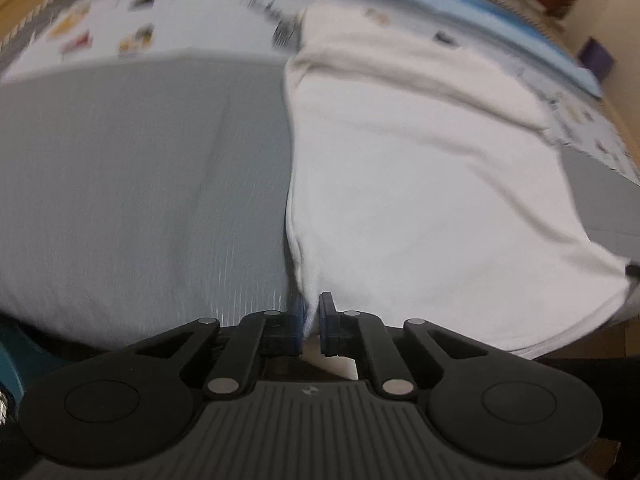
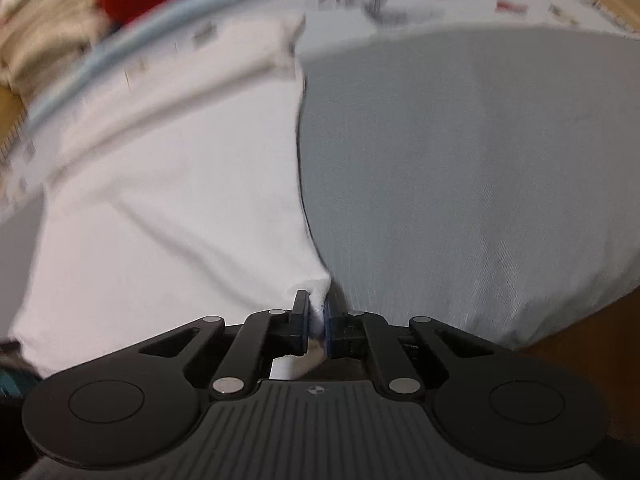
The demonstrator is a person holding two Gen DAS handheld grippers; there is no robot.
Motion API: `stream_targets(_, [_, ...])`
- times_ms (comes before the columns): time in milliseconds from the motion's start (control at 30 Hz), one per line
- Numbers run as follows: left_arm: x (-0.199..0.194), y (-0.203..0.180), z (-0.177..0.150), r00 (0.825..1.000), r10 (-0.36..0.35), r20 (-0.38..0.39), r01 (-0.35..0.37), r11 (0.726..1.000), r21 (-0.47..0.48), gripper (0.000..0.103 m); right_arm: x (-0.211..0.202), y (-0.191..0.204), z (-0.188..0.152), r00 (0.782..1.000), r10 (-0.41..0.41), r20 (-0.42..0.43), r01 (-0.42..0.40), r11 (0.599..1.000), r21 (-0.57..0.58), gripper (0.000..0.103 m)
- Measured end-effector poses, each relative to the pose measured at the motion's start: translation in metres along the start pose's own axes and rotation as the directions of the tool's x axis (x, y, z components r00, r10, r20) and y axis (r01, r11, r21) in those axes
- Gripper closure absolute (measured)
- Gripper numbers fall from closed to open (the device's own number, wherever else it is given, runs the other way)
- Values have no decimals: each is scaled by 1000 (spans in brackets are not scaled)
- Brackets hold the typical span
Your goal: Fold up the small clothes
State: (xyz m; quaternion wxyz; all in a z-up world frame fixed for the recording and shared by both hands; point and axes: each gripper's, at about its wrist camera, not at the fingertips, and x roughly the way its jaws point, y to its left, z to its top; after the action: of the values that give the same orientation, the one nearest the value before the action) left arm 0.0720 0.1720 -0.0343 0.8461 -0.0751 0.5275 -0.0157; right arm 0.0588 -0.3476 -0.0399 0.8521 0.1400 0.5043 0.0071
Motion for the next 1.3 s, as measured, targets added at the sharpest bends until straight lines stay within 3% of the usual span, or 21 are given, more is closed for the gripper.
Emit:
stream_targets(167, [-65, -7, 5, 991, -81, 107, 74, 995, 68, 96, -57, -2, 16, 982, 99, 161, -103, 995, 15, 97])
stream_targets(267, [-114, -7, 0, 975, -141, 171, 123, 986, 111, 96, -99, -1, 20, 961, 137, 242, -139, 990, -7, 97])
stream_targets(367, [-169, 5, -9, 947, -218, 235, 194, 973, 123, 96, -150, -2, 13, 925, 201, 323, -197, 979, -47, 97])
stream_targets(500, [-210, 29, -16, 907, -282, 312, 283, 958, 43, 96, -225, -15, -2, 859, 312, 405, -300, 949, -96, 97])
stream_targets(533, [-208, 33, -14, 904, -287, 317, 296, 955, 20, 96, -236, -18, -4, 845, 329, 422, -314, 943, -108, 97])
stream_targets(600, [-194, 36, -6, 910, -278, 309, 293, 956, -3, 96, -243, -25, 1, 837, 326, 439, -312, 944, -106, 97])
stream_targets(667, [-171, 33, 11, 923, -262, 283, 279, 960, -20, 97, -229, -30, 14, 844, 316, 433, -309, 947, -89, 97])
stream_targets(900, [-49, 24, 109, 961, -203, 188, 207, 978, 0, 96, -121, -28, 81, 929, 172, 328, -177, 984, -15, 98])
stream_targets(1000, [2, 29, 138, 968, -195, 156, 199, 980, -5, 97, -62, -31, 115, 959, 113, 261, -126, 992, 31, 98])
stream_targets(1067, [31, 32, 138, 971, -183, 152, 187, 982, -12, 97, -28, -35, 127, 970, 73, 233, -81, 996, 25, 98])
stream_targets(1133, [59, 36, 139, 990, -132, 45, 135, 988, -76, 97, 0, -37, 130, 976, 42, 216, -48, 999, 23, 99])
stream_targets(1233, [64, 35, 155, 980, -176, 93, 186, 976, -115, 96, 34, -38, 122, 988, 25, 149, -31, 999, 38, 99])
stream_targets(1300, [67, 33, 163, 984, -144, 107, 156, 981, -114, 96, 37, -36, 128, 983, 44, 178, -57, 996, 66, 99])
